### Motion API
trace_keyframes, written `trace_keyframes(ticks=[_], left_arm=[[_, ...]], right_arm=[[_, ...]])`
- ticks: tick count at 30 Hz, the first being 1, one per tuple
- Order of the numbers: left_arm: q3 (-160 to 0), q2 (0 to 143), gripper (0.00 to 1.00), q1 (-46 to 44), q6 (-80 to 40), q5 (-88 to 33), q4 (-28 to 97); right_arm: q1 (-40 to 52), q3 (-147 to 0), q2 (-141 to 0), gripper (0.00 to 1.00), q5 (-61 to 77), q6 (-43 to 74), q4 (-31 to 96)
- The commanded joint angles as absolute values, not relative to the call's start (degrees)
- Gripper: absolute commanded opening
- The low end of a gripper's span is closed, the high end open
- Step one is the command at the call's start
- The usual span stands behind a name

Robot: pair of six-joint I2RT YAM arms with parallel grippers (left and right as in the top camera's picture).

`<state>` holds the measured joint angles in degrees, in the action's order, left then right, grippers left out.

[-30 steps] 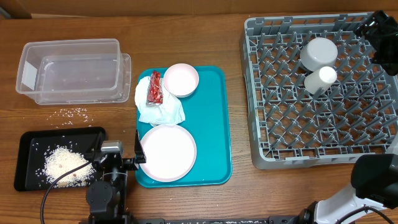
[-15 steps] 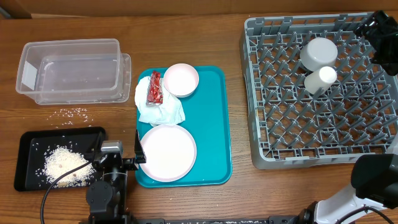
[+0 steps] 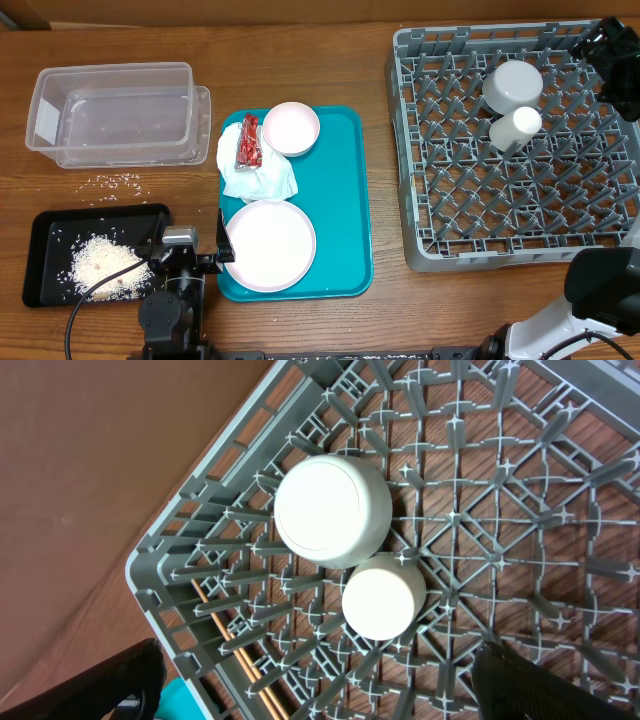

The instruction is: Sort waste into correct bins and load items into the dishwasher

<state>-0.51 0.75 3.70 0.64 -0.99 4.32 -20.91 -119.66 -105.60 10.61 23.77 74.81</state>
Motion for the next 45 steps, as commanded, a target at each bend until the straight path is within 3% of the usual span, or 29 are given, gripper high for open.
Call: trace_keyframes(ticks=[1,26,34,40,45], left_arm=[[-0.27,0.32,1.0,3.25,1.74,-0.89,4.4],[-0.27,0.3,1.0,3.25,-1.23,-3.81,3.29],[-0.27,0.3,1.0,3.25,-8.38,-24.38,-10.85],[-0.27,0.3,1.0,3.25,-8.6,-25.15,-27.18],[-0.43,0.3,1.0,3.25,-12.62,-25.12,-30.3]], right_arm=[[-20.64,-120.07,-105.45,1.0,11.03,24.05,74.7],[-20.64,-120.07,-105.45,1.0,11.03,24.05,74.7],[-20.64,-120.07,-105.45,1.0,11.03,24.05,74.7],[-20.64,-120.07,-105.45,1.0,11.03,24.05,74.7],[-20.64,-120.07,-105.47,1.0,11.03,24.05,74.7]])
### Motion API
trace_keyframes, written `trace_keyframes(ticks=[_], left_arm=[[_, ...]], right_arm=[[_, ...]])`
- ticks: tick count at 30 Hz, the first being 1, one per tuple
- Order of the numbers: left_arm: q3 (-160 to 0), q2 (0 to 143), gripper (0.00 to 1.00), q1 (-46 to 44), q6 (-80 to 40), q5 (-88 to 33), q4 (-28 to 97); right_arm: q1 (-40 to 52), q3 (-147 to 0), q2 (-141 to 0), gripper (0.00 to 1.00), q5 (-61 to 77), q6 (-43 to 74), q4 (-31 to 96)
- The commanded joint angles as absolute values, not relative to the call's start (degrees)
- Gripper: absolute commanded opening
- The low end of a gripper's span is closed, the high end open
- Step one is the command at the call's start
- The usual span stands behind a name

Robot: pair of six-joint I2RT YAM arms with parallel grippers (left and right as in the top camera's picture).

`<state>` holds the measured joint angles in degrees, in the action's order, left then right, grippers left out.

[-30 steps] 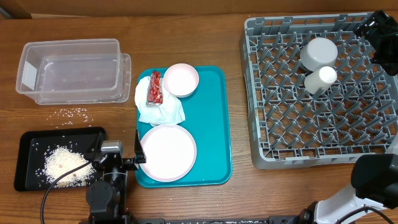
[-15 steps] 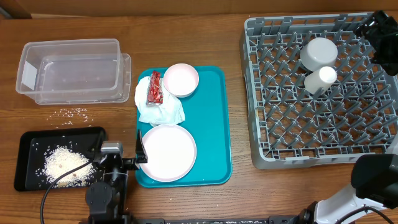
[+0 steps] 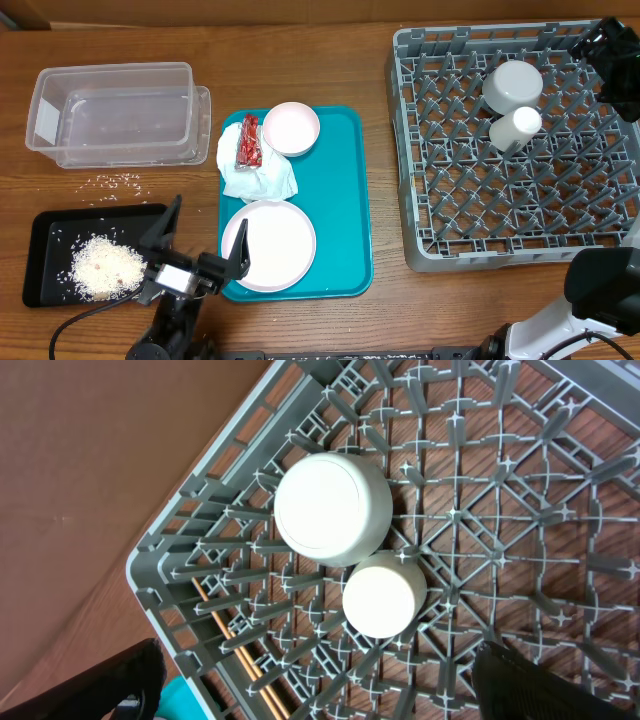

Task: Sort waste into correct bins and load items into the dishwasher
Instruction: 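Raise the left arm and move it over the red snack wrapper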

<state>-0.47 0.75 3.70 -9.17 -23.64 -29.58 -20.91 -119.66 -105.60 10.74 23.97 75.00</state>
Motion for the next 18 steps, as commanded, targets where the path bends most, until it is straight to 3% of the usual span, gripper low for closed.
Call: trace_keyframes(ticks=[1,10,18], left_arm=[[-0.75,0.32,1.0,3.25,-12.73,-25.1,-29.85],[-17.28,7.25,1.0,3.25,1.17,-25.08,-10.74],[-47.92,36.82,1.0,3.25,8.82,-21.98,19.53]], right_arm=[[-20.64,-120.07,-105.47,1.0,11.03,24.05,74.7],[-20.64,-120.07,-105.47,1.0,11.03,24.05,74.7],[-20.64,-120.07,-105.45,1.0,11.03,24.05,74.7]])
